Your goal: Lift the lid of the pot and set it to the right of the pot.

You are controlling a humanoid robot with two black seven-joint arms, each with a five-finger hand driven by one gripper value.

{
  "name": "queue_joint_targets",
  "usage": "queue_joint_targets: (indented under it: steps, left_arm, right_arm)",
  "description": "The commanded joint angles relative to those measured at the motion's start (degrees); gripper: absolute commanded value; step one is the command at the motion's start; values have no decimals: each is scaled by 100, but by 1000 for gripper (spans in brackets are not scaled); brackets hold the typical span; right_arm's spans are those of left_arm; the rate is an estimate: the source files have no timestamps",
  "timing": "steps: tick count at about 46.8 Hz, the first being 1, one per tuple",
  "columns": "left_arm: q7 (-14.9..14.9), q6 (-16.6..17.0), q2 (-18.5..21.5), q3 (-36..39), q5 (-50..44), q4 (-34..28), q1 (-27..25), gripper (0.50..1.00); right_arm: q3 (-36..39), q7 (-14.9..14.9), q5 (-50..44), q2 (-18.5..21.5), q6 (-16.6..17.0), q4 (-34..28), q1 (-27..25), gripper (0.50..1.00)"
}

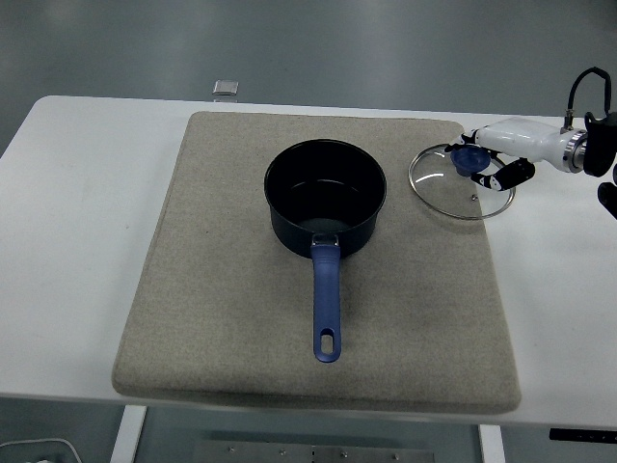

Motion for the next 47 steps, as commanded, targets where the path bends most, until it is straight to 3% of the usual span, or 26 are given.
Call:
queue_joint_targets:
  steps: [1,9,10,11,12,18,40,45,47]
  left_arm:
    - [0,0,0,0,-4,0,0,1000]
    - [0,0,0,0,-4,0,0,1000]
    - [0,0,0,0,-4,0,0,1000]
    - [0,0,0,0,5,0,0,1000]
    - [0,0,0,0,5,0,0,1000]
    - [0,0,0,0,-4,0,0,1000]
    - [0,0,0,0,5,0,0,1000]
    - [0,0,0,0,-4,0,0,1000]
    - [0,0,0,0,-4,0,0,1000]
  right_arm:
    - [-1,0,13,0,-3,0,0,500]
    - [-1,0,442,-8,-20,0,-9,500]
    - [-1,0,565,0,-11,0,-9,527]
    - [-18,0,680,0,6,9,-9,594]
    - [-53,0,759,0,24,9,-1,627]
    - [-62,0,865,0,41,9,0,709]
    - [-62,0,891,-8,50,9,-62,723]
    - [-45,0,927,-26,6,-9,-62,854]
    - [-36,0,927,-26,-2,-35,-53,883]
